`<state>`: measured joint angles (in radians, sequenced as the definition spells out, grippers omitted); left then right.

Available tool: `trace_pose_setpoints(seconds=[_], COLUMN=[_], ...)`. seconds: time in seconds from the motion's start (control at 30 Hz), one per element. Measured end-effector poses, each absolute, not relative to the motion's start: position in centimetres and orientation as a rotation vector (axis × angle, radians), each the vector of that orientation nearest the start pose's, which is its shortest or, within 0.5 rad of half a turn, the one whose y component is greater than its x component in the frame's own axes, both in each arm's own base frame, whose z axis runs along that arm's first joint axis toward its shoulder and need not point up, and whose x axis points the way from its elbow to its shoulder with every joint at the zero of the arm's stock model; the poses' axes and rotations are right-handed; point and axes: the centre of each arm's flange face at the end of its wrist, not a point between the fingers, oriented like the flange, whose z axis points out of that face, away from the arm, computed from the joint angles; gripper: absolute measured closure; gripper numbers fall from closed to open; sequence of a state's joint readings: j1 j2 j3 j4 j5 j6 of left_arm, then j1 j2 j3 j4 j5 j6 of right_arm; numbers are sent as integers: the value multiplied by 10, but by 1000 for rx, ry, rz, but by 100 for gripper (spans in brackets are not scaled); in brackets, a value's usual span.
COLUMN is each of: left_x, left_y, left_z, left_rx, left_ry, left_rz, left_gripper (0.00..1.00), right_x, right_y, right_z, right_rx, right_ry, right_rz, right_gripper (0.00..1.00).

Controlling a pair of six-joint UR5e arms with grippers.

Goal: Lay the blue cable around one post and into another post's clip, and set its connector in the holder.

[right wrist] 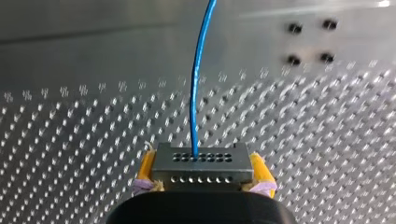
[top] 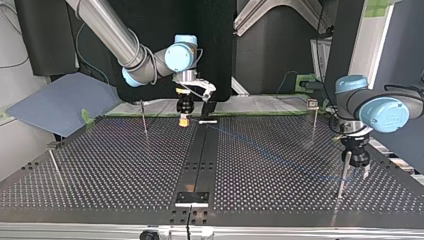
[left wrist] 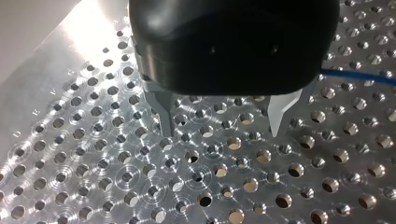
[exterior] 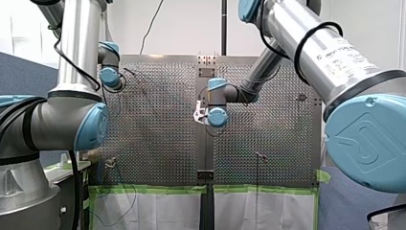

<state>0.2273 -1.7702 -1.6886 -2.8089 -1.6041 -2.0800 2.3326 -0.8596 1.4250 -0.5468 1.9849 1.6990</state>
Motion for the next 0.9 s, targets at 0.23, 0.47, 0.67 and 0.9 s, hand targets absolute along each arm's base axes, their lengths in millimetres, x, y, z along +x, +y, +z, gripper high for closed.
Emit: trace_pose_setpoints(seconds=[0.23, 0.47, 0.67, 0.9], left_x=[573, 573, 573, 573], left_y=[-2, -2, -2, -2], left_z=[358, 358, 358, 359], left_rx=[-585, -585, -585, -585], left_ry=[1445, 1445, 1445, 1445], left_rz=[-197, -198, -198, -198], left_gripper=[0, 0, 0, 0], right_x=[521, 495, 469, 433], right_y=[-449, -439, -424, -409], right_z=[134, 69, 12, -45], right_rx=[1417, 1415, 1405, 1401], right_ry=[-1173, -1239, -1302, -1367], right_rz=[1480, 1388, 1303, 1224], right_gripper=[53, 53, 53, 53])
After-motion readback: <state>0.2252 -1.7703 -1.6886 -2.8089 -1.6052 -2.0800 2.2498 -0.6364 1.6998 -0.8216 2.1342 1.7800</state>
